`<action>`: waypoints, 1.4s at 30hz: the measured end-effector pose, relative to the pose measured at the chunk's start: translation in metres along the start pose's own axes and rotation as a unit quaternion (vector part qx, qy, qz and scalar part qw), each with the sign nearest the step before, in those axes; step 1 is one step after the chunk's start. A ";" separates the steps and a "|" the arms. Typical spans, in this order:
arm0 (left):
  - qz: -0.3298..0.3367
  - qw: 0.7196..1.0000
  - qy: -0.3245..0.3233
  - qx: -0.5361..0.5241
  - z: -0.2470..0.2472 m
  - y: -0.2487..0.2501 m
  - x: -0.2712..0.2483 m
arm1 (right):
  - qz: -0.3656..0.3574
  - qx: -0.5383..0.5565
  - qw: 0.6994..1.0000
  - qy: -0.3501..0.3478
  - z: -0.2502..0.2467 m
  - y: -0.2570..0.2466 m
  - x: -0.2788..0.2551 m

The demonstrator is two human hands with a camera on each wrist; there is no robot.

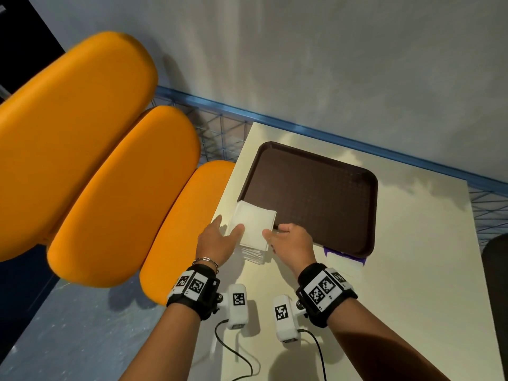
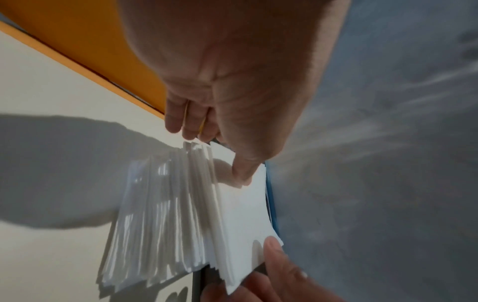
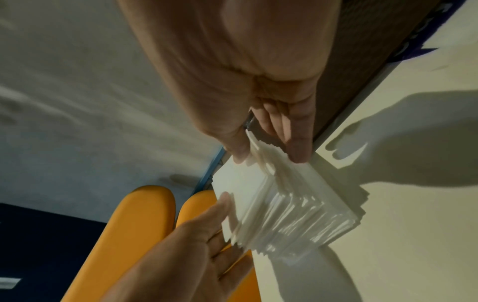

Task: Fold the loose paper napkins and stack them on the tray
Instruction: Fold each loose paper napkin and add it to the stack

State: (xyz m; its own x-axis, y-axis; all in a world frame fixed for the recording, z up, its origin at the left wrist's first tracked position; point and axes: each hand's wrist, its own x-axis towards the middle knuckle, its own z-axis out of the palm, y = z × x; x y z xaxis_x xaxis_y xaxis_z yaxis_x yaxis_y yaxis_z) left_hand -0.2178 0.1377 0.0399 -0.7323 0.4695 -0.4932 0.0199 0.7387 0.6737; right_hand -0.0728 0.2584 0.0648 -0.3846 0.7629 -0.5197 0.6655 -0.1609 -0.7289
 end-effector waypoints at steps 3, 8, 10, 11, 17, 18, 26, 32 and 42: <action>0.011 0.997 -0.058 0.052 0.004 0.005 0.001 | -0.017 -0.062 0.997 -0.051 0.004 -0.003 -0.003; 0.026 0.996 -0.071 0.056 0.012 0.006 -0.003 | 0.019 -0.055 0.991 -0.118 0.018 -0.004 -0.003; -0.009 0.998 -0.058 0.023 0.011 0.002 0.000 | 0.025 -0.030 0.994 -0.100 0.014 -0.005 -0.003; -0.035 0.998 -0.048 -0.005 0.009 0.004 0.002 | 0.039 -0.002 0.995 -0.094 0.011 -0.002 -0.002; -0.129 0.982 -0.121 -0.061 0.002 0.018 0.023 | 0.170 0.199 0.953 -0.153 0.010 0.002 0.018; -0.123 0.982 -0.130 -0.061 0.003 0.022 0.021 | 0.176 0.208 0.948 -0.163 0.013 0.005 0.022; -0.064 0.987 -0.146 0.009 0.022 0.015 0.005 | 0.154 0.185 0.953 -0.184 0.013 0.017 0.016; -0.049 0.988 -0.150 0.000 0.034 0.005 -0.008 | 0.150 0.169 0.957 -0.182 0.007 0.039 0.011; -0.027 0.996 -0.076 0.028 0.018 -0.002 0.005 | 0.091 0.077 0.988 -0.103 -0.009 0.035 0.014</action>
State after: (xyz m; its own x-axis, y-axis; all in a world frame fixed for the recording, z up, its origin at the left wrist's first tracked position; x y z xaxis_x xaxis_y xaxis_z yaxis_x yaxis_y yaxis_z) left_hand -0.2091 0.1477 0.0263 -0.6217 0.4933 -0.6084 0.0247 0.7887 0.6143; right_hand -0.0488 0.2689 0.0364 -0.3998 0.5722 -0.7161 0.6369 -0.3884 -0.6660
